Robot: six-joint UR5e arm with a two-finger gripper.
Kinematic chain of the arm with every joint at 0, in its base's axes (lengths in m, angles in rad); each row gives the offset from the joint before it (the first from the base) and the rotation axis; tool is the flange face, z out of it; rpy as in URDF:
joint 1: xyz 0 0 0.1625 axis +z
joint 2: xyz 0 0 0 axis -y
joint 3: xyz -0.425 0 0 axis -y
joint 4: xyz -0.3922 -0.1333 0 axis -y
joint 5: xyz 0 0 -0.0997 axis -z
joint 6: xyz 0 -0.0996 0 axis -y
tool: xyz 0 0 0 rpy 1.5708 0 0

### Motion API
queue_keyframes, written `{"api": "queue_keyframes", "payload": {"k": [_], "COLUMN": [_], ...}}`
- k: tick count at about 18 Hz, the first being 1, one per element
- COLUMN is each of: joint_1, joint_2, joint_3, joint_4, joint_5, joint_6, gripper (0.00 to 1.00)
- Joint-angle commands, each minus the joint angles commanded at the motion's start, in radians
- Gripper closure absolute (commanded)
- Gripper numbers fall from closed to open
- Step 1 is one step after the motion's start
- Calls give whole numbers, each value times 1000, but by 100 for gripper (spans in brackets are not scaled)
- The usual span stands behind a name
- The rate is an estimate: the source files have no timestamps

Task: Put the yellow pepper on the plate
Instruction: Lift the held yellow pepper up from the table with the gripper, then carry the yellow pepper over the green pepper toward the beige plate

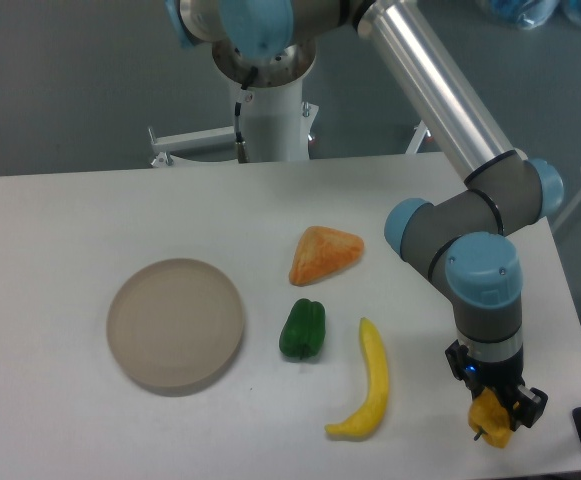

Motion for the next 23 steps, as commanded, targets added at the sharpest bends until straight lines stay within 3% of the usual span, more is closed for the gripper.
{"api": "queue_keyframes", "payload": {"k": [7,12,16,18,23], "joint_1": [-2,-2,0,0,-44], "joint_2": [17,67,161,234,420], "joint_3": [-12,-70,-170,-245,-429], "joint_4": [0,-8,-37,-66,-190], "joint_5": [2,0,-2,-2,-31], "joint_6": [-3,-5,-17,-31,-220], "gripper": [59,59,59,59,59]}}
